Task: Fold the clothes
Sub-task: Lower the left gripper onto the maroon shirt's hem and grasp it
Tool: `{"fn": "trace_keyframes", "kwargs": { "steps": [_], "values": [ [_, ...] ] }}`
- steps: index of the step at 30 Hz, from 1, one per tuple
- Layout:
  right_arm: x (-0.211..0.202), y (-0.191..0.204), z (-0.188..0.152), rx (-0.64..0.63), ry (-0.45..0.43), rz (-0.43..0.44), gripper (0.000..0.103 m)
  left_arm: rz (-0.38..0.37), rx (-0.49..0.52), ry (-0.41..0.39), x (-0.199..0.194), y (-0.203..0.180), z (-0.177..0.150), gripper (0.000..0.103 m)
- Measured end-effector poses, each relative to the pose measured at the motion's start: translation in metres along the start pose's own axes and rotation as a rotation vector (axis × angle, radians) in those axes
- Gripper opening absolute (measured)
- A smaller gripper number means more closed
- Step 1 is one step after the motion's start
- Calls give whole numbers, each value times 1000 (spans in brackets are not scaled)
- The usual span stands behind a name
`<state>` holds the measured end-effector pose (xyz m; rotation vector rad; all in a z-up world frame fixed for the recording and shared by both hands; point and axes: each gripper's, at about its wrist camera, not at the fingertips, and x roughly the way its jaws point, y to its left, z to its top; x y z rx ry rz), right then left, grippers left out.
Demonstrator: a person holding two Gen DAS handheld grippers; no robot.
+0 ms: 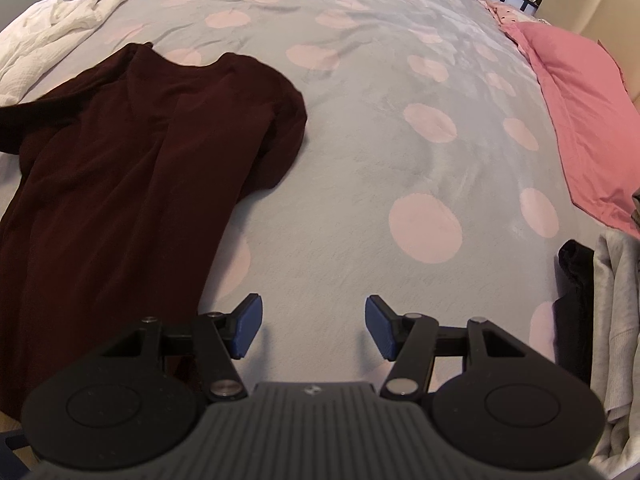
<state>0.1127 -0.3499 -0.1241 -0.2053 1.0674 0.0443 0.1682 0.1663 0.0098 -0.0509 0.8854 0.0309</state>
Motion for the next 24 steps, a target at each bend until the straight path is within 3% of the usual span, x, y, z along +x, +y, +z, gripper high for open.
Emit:
{"fn": "trace_keyframes", "kwargs": {
  "steps": [6,10,15,21,24],
  "values": [
    [5,-12,24,54,-24,8,58,123,-67,-39,26,38,49,0],
    [15,-22,44,133,-44,58,47,117,-115,8,47,47,54,0],
    [37,-24,70,197,-60,112,45,15,-30,44,52,16,44,0],
    [65,-28,82,327,1,199,45,-147,96,130,73,-43,14,3],
    [77,-29,84,392,43,245,46,-187,191,161,89,-69,-3,20]
  ]
}}
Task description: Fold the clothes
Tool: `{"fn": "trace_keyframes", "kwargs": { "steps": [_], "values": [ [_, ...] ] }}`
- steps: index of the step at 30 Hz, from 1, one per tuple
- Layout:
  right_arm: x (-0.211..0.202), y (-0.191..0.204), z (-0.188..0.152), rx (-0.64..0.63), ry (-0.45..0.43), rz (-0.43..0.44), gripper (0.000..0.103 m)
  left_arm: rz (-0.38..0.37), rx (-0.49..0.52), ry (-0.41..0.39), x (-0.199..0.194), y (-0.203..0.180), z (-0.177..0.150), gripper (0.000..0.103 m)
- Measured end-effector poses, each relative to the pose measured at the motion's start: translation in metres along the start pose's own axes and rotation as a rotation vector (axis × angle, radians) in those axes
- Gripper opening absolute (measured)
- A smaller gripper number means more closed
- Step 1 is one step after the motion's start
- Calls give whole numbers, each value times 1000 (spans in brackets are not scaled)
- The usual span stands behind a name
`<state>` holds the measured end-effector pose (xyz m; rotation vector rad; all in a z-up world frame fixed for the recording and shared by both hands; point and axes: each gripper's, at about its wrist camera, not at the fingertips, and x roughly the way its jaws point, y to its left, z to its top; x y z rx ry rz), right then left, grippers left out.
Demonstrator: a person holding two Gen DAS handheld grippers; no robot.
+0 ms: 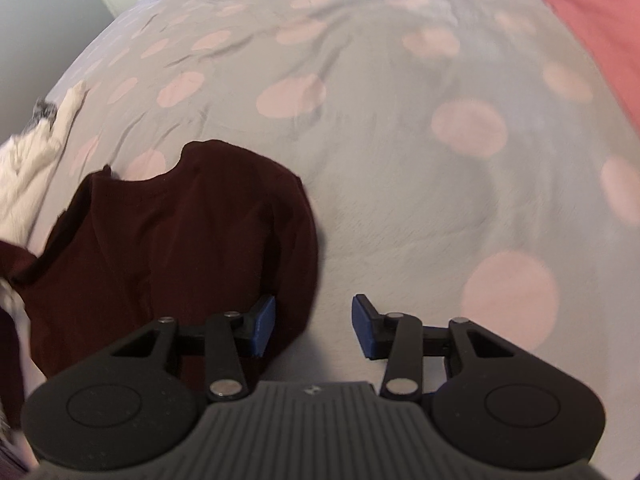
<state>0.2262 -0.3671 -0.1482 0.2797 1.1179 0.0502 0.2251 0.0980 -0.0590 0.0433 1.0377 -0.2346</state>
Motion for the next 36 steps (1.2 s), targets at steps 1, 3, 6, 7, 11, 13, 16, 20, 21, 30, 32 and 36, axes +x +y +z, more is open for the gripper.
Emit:
{"fn": "trace_keyframes", "kwargs": {
  "steps": [1,3,6,7,11,13,16,20,21,30,32,36],
  "values": [
    [4,0,0,17,14,8,45,-3,29,13,7,-6,-3,23],
    [9,1,0,33,38,23,24,-8,80,54,22,-17,-10,26],
    [11,6,1,28,52,26,7,40,103,105,39,-19,-18,27],
    [10,8,1,15,47,14,7,63,99,112,43,-18,-20,27],
    [1,9,6,-20,7,-50,5,155,26,157,58,3,-24,19],
    [-4,6,11,-24,-20,-97,5,187,39,164,60,6,-26,16],
    [-17,-3,24,-33,-81,-198,5,197,40,169,60,6,-26,16],
    [-35,-29,43,4,-160,-325,4,217,51,177,60,3,-25,16],
    [-38,-35,47,6,-177,-362,4,219,46,179,60,3,-25,16],
    [-36,-50,55,-18,-169,-349,15,211,5,158,50,6,-22,16],
    [-41,-51,51,-13,-166,-335,26,197,10,143,43,2,-24,16],
    [-52,-58,40,31,-152,-302,29,119,9,140,27,-9,-35,17]
  ]
}}
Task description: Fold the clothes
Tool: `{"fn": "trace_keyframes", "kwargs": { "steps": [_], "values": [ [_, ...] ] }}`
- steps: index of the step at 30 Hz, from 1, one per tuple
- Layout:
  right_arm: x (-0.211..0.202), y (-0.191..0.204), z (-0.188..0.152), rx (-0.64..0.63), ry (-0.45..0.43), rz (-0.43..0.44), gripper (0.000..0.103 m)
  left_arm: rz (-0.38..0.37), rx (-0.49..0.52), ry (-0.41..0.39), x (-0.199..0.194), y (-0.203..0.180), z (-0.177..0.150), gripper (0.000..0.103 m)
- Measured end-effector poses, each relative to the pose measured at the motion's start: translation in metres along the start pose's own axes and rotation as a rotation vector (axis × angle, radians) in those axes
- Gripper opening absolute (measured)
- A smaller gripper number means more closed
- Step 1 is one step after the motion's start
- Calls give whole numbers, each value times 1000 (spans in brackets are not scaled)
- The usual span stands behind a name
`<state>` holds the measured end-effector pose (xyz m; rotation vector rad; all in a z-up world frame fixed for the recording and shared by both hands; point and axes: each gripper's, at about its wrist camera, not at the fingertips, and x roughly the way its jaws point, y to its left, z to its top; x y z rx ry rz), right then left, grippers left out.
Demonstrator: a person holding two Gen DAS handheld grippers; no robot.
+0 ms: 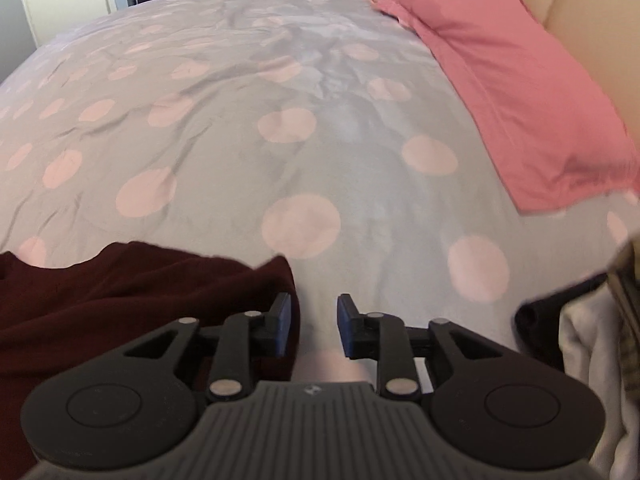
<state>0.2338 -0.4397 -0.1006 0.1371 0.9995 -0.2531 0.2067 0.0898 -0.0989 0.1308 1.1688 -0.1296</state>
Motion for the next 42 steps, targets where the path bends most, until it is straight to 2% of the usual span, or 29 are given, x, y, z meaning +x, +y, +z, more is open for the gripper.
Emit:
{"fn": "trace_keyframes", "kwargs": {
  "steps": [4,8,12,16,20,21,22,23,26,29,33,37,42],
  "values": [
    [-9,-15,-23,60,49,63,28,-104,25,18,-16,-20,-23,26],
    [-16,-24,-53,171,96,170,29,-170,65,35,-26,-44,-49,29],
    [-21,-23,-80,253,113,261,31,-195,85,60,-27,-64,-76,35],
    [-15,-9,-92,200,98,249,30,-210,63,91,-23,-81,-102,36],
    [-5,-1,-92,164,74,268,29,-154,106,44,-24,-100,-116,37],
    [-4,3,-91,159,76,272,23,-146,106,38,-24,-101,-117,36],
    [-2,7,-90,156,83,275,16,-137,107,32,-25,-103,-117,30],
    [0,11,-88,153,90,279,7,-128,110,25,-25,-105,-118,19],
    [-6,22,-82,109,83,214,6,-107,150,31,-25,-110,-116,11],
    [-16,22,-73,71,55,118,5,-93,164,41,-23,-114,-116,10],
    [-25,7,-66,70,37,31,4,-76,189,42,-25,-117,-119,10],
    [-34,-4,-58,-51,-51,-185,4,-82,185,48,-26,-114,-119,10],
    [-39,-29,-53,7,-69,-202,4,-90,179,48,-26,-116,-117,10]
  ]
}}
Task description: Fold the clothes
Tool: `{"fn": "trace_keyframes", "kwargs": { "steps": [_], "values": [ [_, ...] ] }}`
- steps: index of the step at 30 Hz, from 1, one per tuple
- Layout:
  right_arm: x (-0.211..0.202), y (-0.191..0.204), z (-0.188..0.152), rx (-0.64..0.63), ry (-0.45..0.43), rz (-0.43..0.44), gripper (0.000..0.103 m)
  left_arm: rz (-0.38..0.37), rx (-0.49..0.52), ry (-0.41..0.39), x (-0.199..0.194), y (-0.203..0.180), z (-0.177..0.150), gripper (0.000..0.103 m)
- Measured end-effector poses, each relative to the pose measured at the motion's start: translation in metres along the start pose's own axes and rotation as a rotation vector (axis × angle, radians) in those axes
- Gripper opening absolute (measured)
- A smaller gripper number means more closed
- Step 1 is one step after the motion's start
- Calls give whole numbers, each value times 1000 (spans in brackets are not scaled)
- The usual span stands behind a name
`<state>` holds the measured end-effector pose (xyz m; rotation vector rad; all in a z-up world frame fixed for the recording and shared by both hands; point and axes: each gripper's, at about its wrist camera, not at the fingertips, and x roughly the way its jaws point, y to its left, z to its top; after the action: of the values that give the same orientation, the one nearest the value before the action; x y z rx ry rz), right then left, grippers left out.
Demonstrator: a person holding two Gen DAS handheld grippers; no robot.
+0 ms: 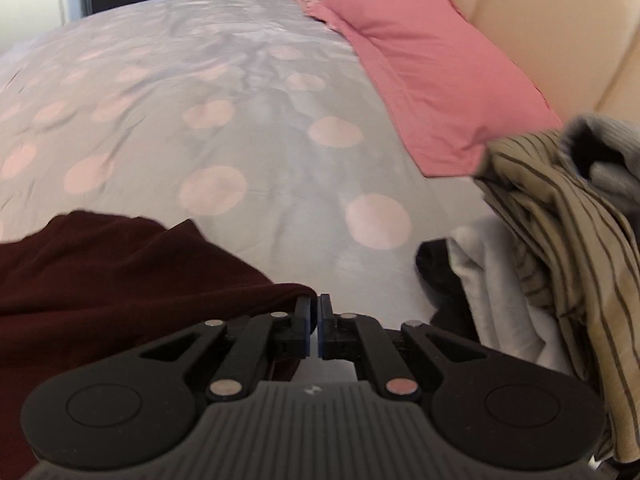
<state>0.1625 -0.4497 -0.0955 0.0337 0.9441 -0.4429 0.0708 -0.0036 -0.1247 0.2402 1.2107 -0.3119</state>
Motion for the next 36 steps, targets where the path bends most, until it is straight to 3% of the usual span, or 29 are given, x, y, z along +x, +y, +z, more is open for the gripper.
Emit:
{"fn": "trace_keyframes", "kwargs": {
  "steps": [2,4,5,8,12,15,18,19,20,21,26,34,36],
  "values": [
    [-2,4,-1,-42,-20,-13,4,-2,-2,-2,-1,2,-4,10],
    [-4,4,-3,-43,-12,37,7,-5,-4,-4,-1,6,-8,10],
    [-4,3,-4,-30,12,77,12,-6,-4,-4,-2,8,-8,10],
    [-4,-1,-11,18,68,154,40,-10,-7,-5,-1,12,-9,10],
    [4,-7,-29,138,171,263,40,-7,-2,-5,-1,17,-10,10],
    [16,-4,-47,225,277,330,50,0,1,-3,-1,16,-10,10],
    [25,10,-59,237,317,364,47,0,3,-1,-2,15,-9,10],
    [23,16,-60,194,305,342,40,-1,3,0,-2,15,-9,10],
    [20,21,-60,148,292,316,16,-4,1,1,-2,15,-9,10],
    [18,23,-58,116,282,298,10,-7,-3,1,-2,16,-9,10],
    [3,23,-48,-30,194,172,7,-9,-2,-1,-2,16,-10,10],
    [-11,-20,-26,-138,2,-197,8,-12,-4,-1,-3,17,-11,10],
    [-13,-25,-25,-136,-8,-203,8,-15,-6,-3,-4,17,-11,10]
  ]
}}
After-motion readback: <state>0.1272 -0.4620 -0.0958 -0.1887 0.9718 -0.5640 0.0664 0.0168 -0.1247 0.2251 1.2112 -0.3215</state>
